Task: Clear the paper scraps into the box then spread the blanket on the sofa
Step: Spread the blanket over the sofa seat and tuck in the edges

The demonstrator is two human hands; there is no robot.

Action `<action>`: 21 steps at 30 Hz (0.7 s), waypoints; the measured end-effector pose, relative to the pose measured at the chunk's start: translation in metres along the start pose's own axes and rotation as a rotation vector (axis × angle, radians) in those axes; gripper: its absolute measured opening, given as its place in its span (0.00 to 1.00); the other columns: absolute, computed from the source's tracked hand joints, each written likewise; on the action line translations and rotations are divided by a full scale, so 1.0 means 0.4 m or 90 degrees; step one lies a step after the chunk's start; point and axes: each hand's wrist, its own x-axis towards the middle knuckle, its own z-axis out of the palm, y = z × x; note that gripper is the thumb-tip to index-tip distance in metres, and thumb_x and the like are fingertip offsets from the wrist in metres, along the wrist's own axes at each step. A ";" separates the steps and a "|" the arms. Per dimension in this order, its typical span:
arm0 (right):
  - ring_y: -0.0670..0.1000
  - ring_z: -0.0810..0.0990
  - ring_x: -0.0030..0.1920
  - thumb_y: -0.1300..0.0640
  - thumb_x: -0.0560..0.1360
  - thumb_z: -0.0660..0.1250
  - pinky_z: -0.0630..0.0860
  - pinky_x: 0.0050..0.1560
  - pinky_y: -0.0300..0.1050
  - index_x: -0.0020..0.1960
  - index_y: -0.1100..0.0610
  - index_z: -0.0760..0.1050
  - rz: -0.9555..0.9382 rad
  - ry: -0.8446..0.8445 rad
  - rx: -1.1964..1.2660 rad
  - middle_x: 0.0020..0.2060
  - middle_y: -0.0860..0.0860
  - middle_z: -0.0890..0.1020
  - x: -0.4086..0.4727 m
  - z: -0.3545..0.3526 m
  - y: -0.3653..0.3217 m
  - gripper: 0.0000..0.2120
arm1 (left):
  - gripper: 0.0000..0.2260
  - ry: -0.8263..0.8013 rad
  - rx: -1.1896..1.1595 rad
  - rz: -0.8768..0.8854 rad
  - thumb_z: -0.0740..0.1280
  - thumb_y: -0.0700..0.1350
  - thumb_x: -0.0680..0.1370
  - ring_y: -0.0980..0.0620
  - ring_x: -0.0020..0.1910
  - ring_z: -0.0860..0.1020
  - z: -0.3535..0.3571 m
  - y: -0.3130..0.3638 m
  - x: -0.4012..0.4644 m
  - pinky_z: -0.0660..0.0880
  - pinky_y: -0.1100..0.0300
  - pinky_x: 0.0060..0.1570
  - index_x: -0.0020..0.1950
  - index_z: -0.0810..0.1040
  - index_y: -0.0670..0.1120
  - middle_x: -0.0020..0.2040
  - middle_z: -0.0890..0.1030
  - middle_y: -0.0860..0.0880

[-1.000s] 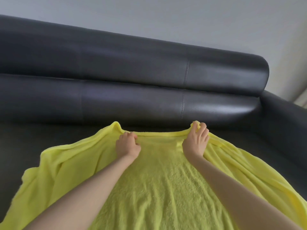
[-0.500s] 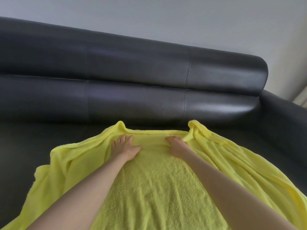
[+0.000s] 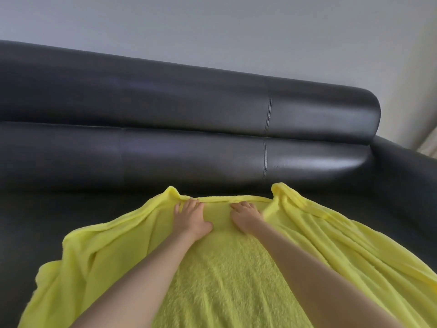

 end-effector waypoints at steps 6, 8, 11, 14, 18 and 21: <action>0.52 0.50 0.77 0.44 0.81 0.43 0.46 0.76 0.53 0.79 0.46 0.49 -0.024 0.012 -0.052 0.78 0.50 0.51 0.037 0.043 0.018 0.27 | 0.24 -0.018 -0.105 -0.041 0.54 0.52 0.79 0.53 0.76 0.56 0.029 -0.020 0.060 0.51 0.53 0.75 0.76 0.61 0.53 0.77 0.58 0.54; 0.50 0.49 0.78 0.44 0.80 0.43 0.45 0.76 0.52 0.79 0.45 0.49 -0.024 0.008 -0.044 0.78 0.49 0.50 0.063 0.044 0.025 0.27 | 0.24 -0.021 -0.068 -0.047 0.50 0.56 0.81 0.53 0.76 0.54 0.037 -0.031 0.083 0.50 0.52 0.75 0.77 0.59 0.53 0.78 0.56 0.53; 0.49 0.48 0.78 0.44 0.80 0.43 0.44 0.76 0.50 0.78 0.43 0.49 -0.020 0.010 -0.036 0.78 0.48 0.50 0.085 0.048 0.031 0.26 | 0.27 -0.017 0.007 -0.059 0.46 0.61 0.81 0.52 0.77 0.52 0.052 -0.034 0.106 0.49 0.51 0.75 0.78 0.56 0.54 0.79 0.53 0.53; 0.48 0.49 0.78 0.45 0.80 0.44 0.44 0.76 0.50 0.78 0.43 0.50 -0.016 0.017 -0.027 0.78 0.47 0.50 0.105 0.050 0.032 0.26 | 0.28 -0.016 0.034 -0.063 0.46 0.63 0.80 0.52 0.77 0.52 0.061 -0.036 0.136 0.49 0.52 0.75 0.78 0.55 0.55 0.79 0.52 0.53; 0.48 0.49 0.78 0.45 0.80 0.44 0.45 0.76 0.50 0.78 0.43 0.50 -0.013 0.021 -0.024 0.78 0.47 0.51 0.127 0.049 0.035 0.26 | 0.28 -0.034 0.052 -0.059 0.46 0.63 0.80 0.53 0.77 0.51 0.060 -0.037 0.165 0.49 0.52 0.74 0.78 0.54 0.55 0.79 0.50 0.54; 0.49 0.50 0.77 0.44 0.79 0.44 0.45 0.76 0.50 0.78 0.43 0.50 -0.010 0.020 -0.024 0.78 0.47 0.51 0.139 0.050 0.037 0.27 | 0.28 -0.054 0.052 -0.061 0.47 0.63 0.79 0.53 0.77 0.51 0.057 -0.040 0.182 0.50 0.51 0.74 0.78 0.54 0.55 0.79 0.50 0.54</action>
